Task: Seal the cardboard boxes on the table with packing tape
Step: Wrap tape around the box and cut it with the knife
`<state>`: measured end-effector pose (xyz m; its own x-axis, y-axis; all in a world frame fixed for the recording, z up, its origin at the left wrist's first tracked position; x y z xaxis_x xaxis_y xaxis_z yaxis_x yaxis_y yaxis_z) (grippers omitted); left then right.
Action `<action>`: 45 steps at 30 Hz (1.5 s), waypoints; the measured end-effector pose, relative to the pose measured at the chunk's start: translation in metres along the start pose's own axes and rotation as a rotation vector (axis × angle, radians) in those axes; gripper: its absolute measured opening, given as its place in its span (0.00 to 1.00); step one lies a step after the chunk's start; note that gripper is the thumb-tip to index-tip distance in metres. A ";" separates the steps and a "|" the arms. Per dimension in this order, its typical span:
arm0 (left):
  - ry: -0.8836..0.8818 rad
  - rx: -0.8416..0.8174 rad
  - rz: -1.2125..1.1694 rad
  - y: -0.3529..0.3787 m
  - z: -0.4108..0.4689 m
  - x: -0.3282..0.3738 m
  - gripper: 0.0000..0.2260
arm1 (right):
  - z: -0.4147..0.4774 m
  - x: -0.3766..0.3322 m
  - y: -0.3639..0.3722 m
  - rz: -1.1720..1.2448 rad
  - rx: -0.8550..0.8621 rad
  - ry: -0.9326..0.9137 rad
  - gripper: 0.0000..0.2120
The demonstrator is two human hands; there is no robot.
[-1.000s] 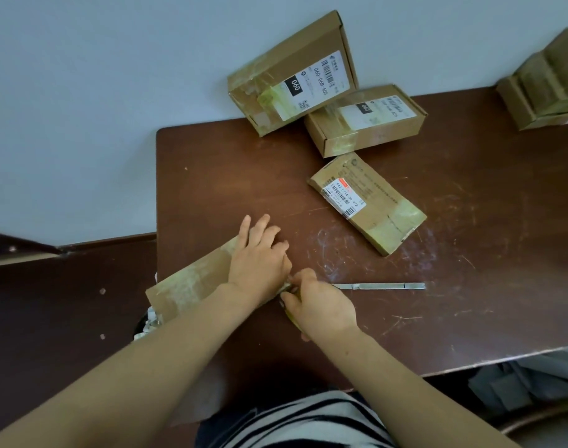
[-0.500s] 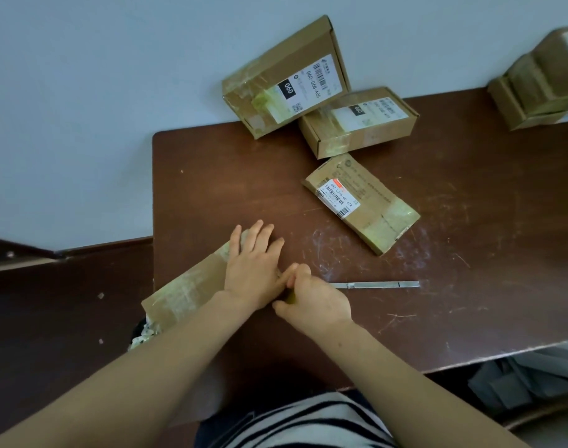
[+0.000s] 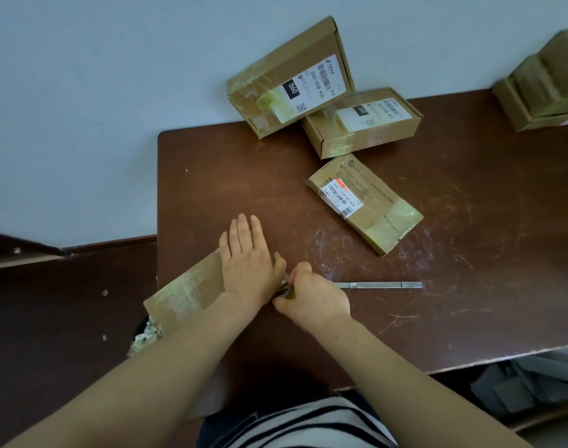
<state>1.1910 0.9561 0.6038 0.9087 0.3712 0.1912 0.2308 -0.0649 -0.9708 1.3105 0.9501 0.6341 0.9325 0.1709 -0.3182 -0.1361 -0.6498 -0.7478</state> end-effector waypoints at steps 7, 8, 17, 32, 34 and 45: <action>0.038 -0.042 0.031 0.005 0.005 0.000 0.18 | 0.003 -0.002 0.000 -0.029 -0.018 -0.004 0.18; 0.040 -0.033 0.035 0.005 0.006 0.000 0.17 | 0.004 -0.003 0.000 -0.031 -0.025 -0.003 0.18; 0.080 -0.027 -0.012 0.002 0.007 -0.001 0.13 | 0.005 -0.007 -0.003 -0.050 -0.088 0.002 0.18; 0.450 -0.146 -0.221 -0.013 0.033 0.021 0.22 | -0.003 0.006 0.008 0.699 -0.320 0.272 0.20; 0.546 -0.237 -0.406 -0.022 0.042 0.034 0.23 | -0.008 0.007 0.013 0.944 -0.312 0.325 0.20; -0.616 -0.790 -0.808 -0.027 -0.061 -0.020 0.25 | -0.010 0.031 0.004 0.835 -0.295 0.231 0.38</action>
<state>1.1881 0.8937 0.6349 0.1541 0.9126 0.3786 0.9724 -0.0721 -0.2220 1.3420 0.9455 0.6273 0.6177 -0.5716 -0.5402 -0.7349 -0.6641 -0.1376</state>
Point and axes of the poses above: each hand's wrist, its own z-axis towards the middle knuckle, its own y-axis out of the palm, x = y × z, the point moved 5 cm from there along z, towards the middle knuckle, and after that the axes turned 8 degrees about -z, right-handed, at the moved point
